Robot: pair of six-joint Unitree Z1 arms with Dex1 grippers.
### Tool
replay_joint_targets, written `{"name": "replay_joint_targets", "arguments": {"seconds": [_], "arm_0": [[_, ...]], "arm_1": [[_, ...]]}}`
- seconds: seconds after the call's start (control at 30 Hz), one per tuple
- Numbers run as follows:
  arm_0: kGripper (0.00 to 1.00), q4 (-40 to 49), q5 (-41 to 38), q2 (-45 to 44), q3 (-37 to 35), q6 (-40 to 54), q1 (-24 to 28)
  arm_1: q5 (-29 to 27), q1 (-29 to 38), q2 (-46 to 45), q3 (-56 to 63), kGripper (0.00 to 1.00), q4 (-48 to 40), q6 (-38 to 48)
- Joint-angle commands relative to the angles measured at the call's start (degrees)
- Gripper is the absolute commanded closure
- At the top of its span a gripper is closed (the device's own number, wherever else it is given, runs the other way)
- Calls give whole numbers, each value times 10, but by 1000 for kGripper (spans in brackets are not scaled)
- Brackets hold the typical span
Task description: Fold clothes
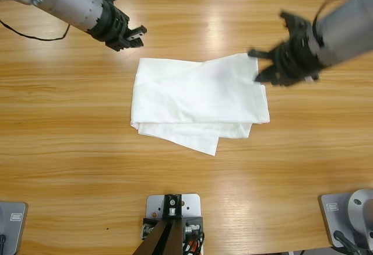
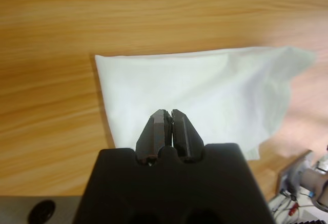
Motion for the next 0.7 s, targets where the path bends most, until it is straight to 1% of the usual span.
{"name": "replay_joint_targets", "arguments": {"seconds": [0.03, 0.17, 0.27, 0.3, 0.43, 0.53, 0.7], "arm_0": [[1000, -78, -17, 3, 117, -22, -68], [1000, -124, -17, 26, 151, -20, -80], [1000, -126, -17, 33, 155, -18, -80], [1000, -126, -18, 31, 166, -18, -80], [1000, -128, -29, 20, 193, -17, -84], [1000, -142, -29, 17, 215, -17, -84], [1000, -150, -30, 20, 218, -19, -85]], "arm_1": [[77, -42, 139, -45, 1000, -76, -77], [108, -51, 177, -42, 1000, -111, -100], [120, -51, 199, -42, 1000, -133, -102], [124, -54, 238, -48, 1000, -149, -103], [133, -61, 267, -60, 1000, -173, -105], [145, -61, 288, -88, 1000, -179, -106], [146, -62, 303, -109, 1000, -178, -106]]}}
